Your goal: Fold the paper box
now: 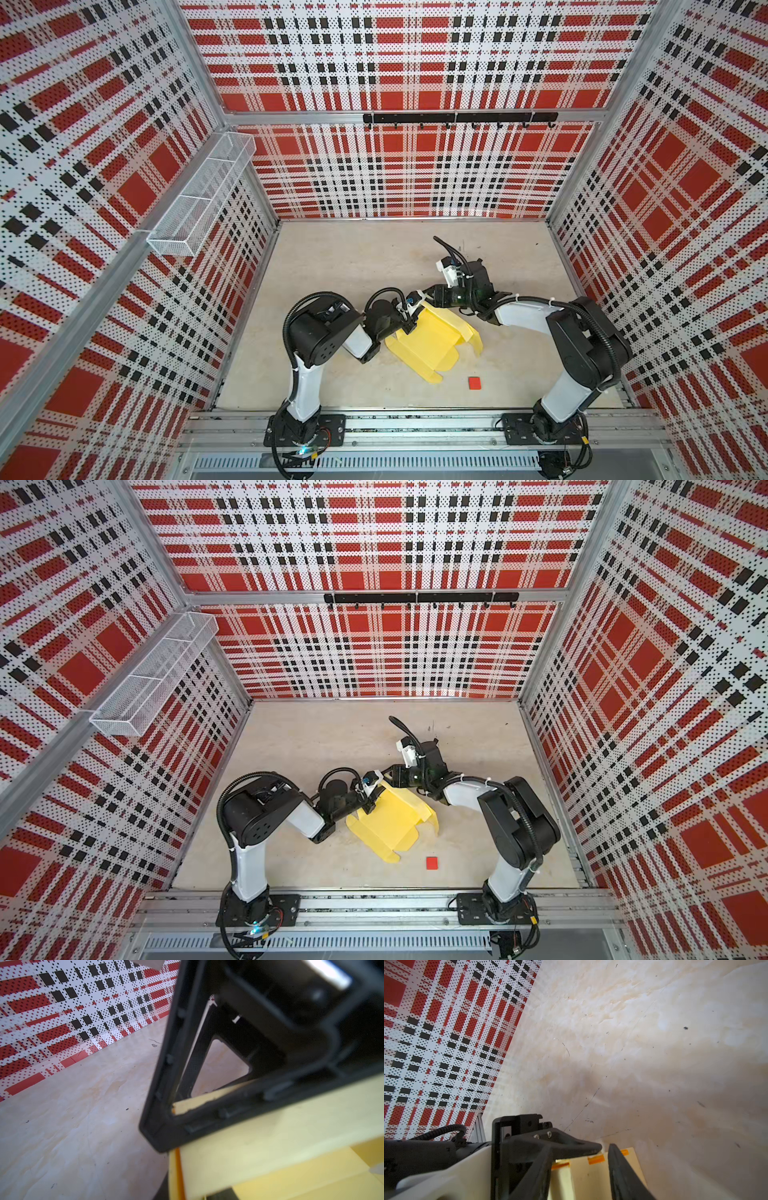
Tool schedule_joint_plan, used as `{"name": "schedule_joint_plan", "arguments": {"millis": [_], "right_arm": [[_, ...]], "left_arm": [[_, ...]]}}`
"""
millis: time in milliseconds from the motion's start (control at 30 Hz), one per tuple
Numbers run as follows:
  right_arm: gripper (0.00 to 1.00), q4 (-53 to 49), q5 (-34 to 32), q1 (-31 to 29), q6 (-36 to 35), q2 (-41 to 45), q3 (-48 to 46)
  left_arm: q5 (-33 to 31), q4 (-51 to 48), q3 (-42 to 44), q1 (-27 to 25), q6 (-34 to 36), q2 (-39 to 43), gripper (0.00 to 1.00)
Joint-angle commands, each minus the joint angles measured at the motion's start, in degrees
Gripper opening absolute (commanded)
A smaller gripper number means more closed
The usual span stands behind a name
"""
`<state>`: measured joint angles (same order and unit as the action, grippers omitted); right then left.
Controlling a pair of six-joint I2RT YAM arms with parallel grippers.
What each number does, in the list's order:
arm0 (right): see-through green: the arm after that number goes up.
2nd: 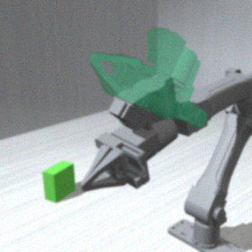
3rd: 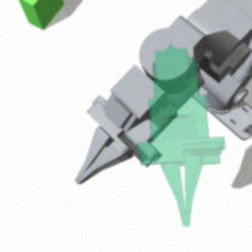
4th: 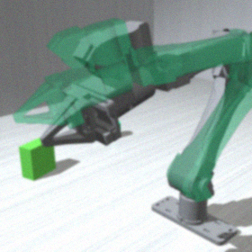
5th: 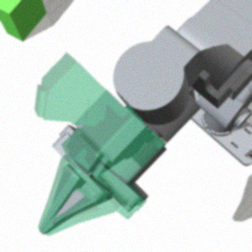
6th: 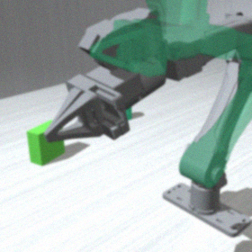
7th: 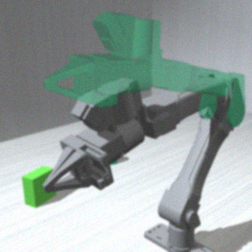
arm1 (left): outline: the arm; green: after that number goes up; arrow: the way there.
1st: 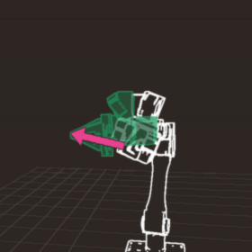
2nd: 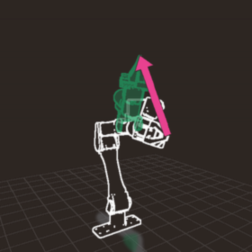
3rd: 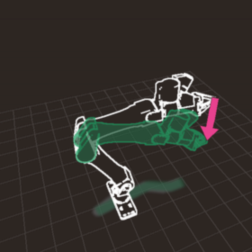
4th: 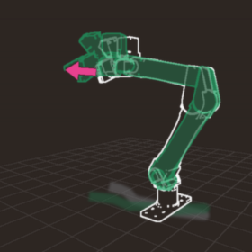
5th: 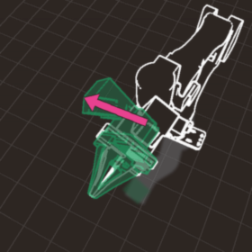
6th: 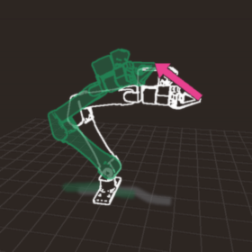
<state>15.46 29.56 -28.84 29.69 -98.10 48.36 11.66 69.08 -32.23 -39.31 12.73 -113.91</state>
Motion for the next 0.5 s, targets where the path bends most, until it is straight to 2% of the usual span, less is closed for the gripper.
{"name": "schedule_joint_plan", "arguments": {"millis": [0,133,300,467], "right_arm": [[0.42,-0.92,-1.74,-0.05,-0.24,-2.47,1.10],[0.39,-4.39,-2.72,-0.08,-1.35,-3.55,1.84],[0.38,-4.30,-3.39,0.34,-2.11,-3.92,1.39],[0.38,-2.64,-2.98,0.70,-1.22,-3.84,0.72]], "left_arm": [[0.46,3.37,0.79,-0.27,0.40,-0.94,0.21],[0.49,3.35,0.92,-0.31,0.46,-0.69,0.23],[2.15,4.76,1.97,0.23,1.30,-0.82,0.34],[1.76,2.90,3.32,0.89,3.21,0.98,0.38]]}}
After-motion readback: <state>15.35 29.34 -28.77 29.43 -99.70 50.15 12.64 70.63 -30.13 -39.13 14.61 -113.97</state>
